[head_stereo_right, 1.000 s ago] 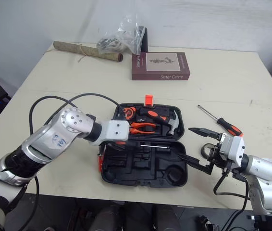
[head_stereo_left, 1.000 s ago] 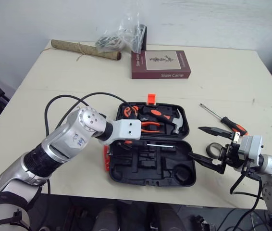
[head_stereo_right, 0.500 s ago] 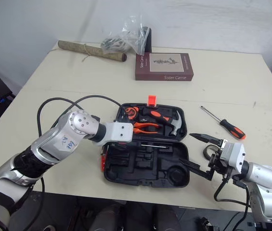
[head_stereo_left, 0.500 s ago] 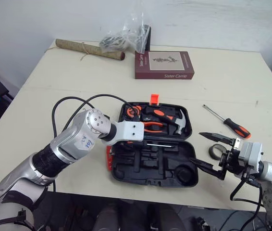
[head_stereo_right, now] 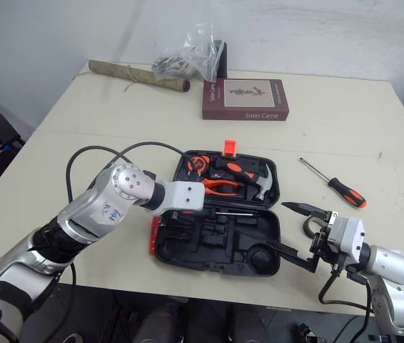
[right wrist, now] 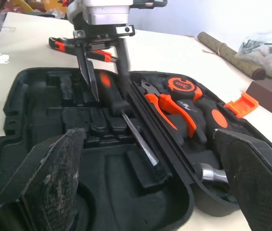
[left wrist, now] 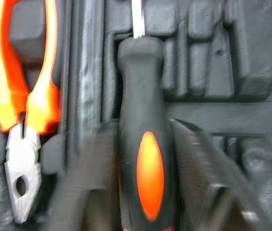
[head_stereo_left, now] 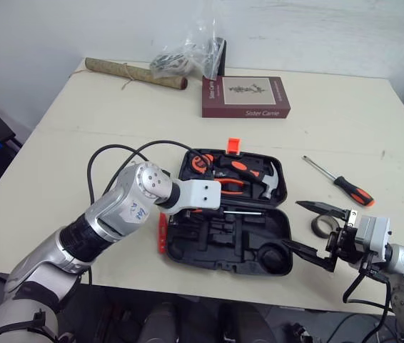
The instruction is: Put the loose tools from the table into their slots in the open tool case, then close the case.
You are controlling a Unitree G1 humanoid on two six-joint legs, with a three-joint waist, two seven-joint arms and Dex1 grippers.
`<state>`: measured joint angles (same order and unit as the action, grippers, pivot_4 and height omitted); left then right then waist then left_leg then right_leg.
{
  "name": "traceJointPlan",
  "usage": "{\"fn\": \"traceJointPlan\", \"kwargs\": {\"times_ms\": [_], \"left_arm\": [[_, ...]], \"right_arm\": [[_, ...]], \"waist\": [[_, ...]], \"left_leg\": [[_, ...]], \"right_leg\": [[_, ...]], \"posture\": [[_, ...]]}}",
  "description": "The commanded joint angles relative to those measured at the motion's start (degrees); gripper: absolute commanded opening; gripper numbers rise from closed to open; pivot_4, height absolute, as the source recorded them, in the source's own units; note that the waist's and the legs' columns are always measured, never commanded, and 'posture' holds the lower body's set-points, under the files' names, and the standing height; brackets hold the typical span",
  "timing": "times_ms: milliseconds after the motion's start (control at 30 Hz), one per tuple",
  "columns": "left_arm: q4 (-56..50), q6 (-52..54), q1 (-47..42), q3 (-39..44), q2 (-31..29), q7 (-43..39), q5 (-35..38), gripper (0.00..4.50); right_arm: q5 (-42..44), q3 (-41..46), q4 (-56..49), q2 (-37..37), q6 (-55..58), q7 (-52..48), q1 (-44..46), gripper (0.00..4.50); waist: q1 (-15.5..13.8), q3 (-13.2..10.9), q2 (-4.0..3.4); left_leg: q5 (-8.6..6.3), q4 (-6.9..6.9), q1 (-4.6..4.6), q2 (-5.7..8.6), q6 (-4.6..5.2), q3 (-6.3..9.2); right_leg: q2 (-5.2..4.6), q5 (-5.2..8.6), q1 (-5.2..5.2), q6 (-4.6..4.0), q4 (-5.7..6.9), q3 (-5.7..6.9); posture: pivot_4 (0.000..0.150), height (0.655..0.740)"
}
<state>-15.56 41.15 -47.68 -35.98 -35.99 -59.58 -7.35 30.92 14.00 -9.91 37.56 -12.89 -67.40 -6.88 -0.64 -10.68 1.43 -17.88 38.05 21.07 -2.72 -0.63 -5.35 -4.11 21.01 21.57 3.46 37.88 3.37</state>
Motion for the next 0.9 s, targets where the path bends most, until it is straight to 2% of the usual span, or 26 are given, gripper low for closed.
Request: {"fn": "traceJointPlan", "kwargs": {"times_ms": [33,200,300,367,433,467,600,900], "left_arm": [[-4.42,-1.76,-0.07,5.39,-0.97,-0.51,1.88,3.09],[-4.95,-7.36,4.52,12.27,-1.59,0.84,5.56,3.09],[-1.51,-11.92,8.78,16.66,1.47,3.22,8.94,2.24],[1.18,-13.63,11.3,19.47,5.62,5.65,11.69,1.3],[3.77,-17.33,12.84,18.95,7.41,6.23,11.36,0.35],[4.62,-17.73,13.35,18.76,8.17,6.55,11.35,0.03],[8.7,-18.65,14.9,18.14,11.84,8.72,11.34,0.03],[12.23,-18.48,15.01,16.4,11.95,8.07,10.07,0.03]], "right_arm": [[1.62,1.76,-3.56,0.39,0.56,0.98,-0.71,4.5],[2.8,2.0,-7.19,1.45,4.37,2.91,-0.54,4.5],[3.41,1.86,-9.49,2.05,6.85,4.5,0.18,4.5],[3.62,1.86,-11.25,2.44,8.56,5.82,0.52,4.5],[3.79,2.06,-12.97,2.88,10.14,7.05,0.53,4.5],[3.78,2.18,-13.53,2.99,10.74,7.54,0.51,4.5],[3.53,2.53,-15.52,3.14,12.62,9.31,0.23,4.5],[2.86,3.37,-15.0,2.6,12.49,9.52,-1.09,4.5]], "waist": [[-0.03,0.0,0.0],[0.63,0.02,-0.05],[0.65,0.04,-0.09],[0.59,0.04,-0.09],[0.36,0.04,-0.08],[0.31,0.04,-0.08],[0.03,0.04,-0.08],[-0.14,0.04,-0.08]], "left_leg": [[0.0,0.0,0.0,-0.01,0.0,0.0],[0.0,-0.03,-0.03,-0.04,0.0,0.0],[0.0,-0.02,-0.03,-0.03,0.0,0.01],[0.0,0.02,0.0,-0.04,0.0,0.04],[-0.01,0.06,0.05,-0.01,0.02,0.08],[-0.02,0.06,0.05,0.0,0.03,0.07],[-0.04,0.05,0.04,0.03,0.06,0.05],[-0.04,0.04,0.04,0.01,0.06,0.04]], "right_leg": [[0.0,0.0,0.0,0.0,0.0,0.0],[0.01,0.0,0.0,0.0,0.02,0.02],[0.0,0.0,0.0,0.0,0.03,0.02],[0.0,0.0,0.0,0.0,0.04,0.05],[-0.03,-0.01,0.0,0.01,0.01,0.1],[-0.04,-0.01,0.0,0.02,0.0,0.11],[-0.06,-0.02,0.0,0.03,0.0,0.12],[-0.04,-0.02,0.0,0.04,0.0,0.13]], "posture": [[0.15,0.74],[0.15,0.74],[0.15,0.74],[0.15,0.74],[0.15,0.74],[0.15,0.74],[0.15,0.74],[0.15,0.74]]}}
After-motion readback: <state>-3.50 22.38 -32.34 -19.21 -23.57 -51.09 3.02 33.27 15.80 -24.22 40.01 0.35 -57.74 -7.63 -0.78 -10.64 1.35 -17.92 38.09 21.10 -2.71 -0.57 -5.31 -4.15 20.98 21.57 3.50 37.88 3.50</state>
